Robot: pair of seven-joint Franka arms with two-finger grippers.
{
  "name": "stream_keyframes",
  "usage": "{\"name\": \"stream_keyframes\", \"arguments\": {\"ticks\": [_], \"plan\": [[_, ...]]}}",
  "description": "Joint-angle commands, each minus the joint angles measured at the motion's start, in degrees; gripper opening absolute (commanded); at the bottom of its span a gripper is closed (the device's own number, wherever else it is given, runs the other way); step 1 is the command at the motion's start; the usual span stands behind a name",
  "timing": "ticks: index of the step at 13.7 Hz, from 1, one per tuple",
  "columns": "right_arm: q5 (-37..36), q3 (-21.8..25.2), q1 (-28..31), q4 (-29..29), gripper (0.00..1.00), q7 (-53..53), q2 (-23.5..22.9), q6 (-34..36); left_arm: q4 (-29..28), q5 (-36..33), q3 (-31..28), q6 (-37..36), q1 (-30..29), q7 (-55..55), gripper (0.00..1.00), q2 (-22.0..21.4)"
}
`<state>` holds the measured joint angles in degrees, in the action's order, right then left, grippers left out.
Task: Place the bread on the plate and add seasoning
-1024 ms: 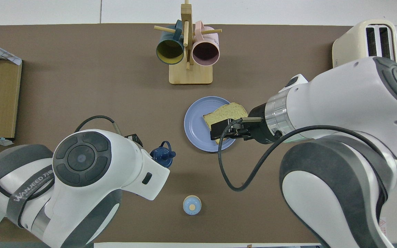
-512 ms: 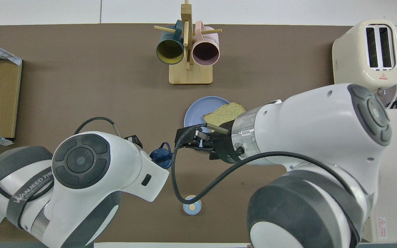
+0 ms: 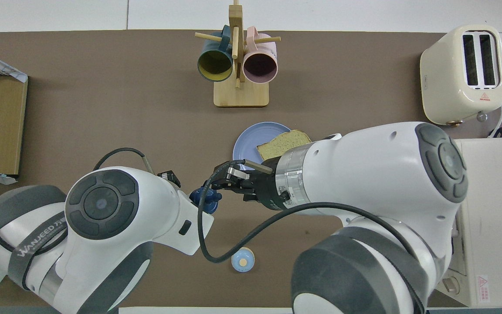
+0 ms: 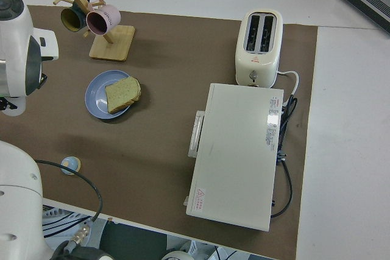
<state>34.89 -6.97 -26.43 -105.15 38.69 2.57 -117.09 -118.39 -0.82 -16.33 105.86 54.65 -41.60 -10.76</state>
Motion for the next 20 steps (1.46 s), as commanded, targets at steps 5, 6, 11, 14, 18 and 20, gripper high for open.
{"name": "stream_keyframes", "arguments": {"ticks": [5, 6, 11, 14, 18, 20], "plan": [[0.88, -0.06, -1.61, -1.46, 0.56, 2.89, 1.03, -1.12, -2.02, -0.15, -0.20, 1.80, 0.19, 0.20, 0.00, -2.08], [0.88, -0.06, -1.61, -1.46, 0.53, 2.89, 1.03, -1.12, -2.02, -0.15, -0.20, 1.80, 0.19, 0.29, 0.00, -2.08], [0.97, -0.06, -1.17, -1.37, 0.40, 2.97, 0.86, -1.29, -2.02, -0.15, -0.20, 1.80, 0.19, 0.29, 0.00, -2.08], [0.97, -0.06, -1.17, -1.37, 0.27, 3.06, 0.86, -1.21, -2.02, -0.15, -0.20, 1.80, 0.19, 0.29, 0.00, -2.08], [0.97, -0.15, -1.17, -1.28, 0.00, 4.64, 0.86, -1.21, -2.02, -0.15, -0.20, 1.80, 0.19, 0.29, 0.00, -2.08], [1.23, -0.06, -1.00, -0.93, 0.00, 4.91, 0.68, -1.21, -2.02, -0.15, -0.20, 1.71, 0.19, 0.29, 0.00, -2.08]]}}
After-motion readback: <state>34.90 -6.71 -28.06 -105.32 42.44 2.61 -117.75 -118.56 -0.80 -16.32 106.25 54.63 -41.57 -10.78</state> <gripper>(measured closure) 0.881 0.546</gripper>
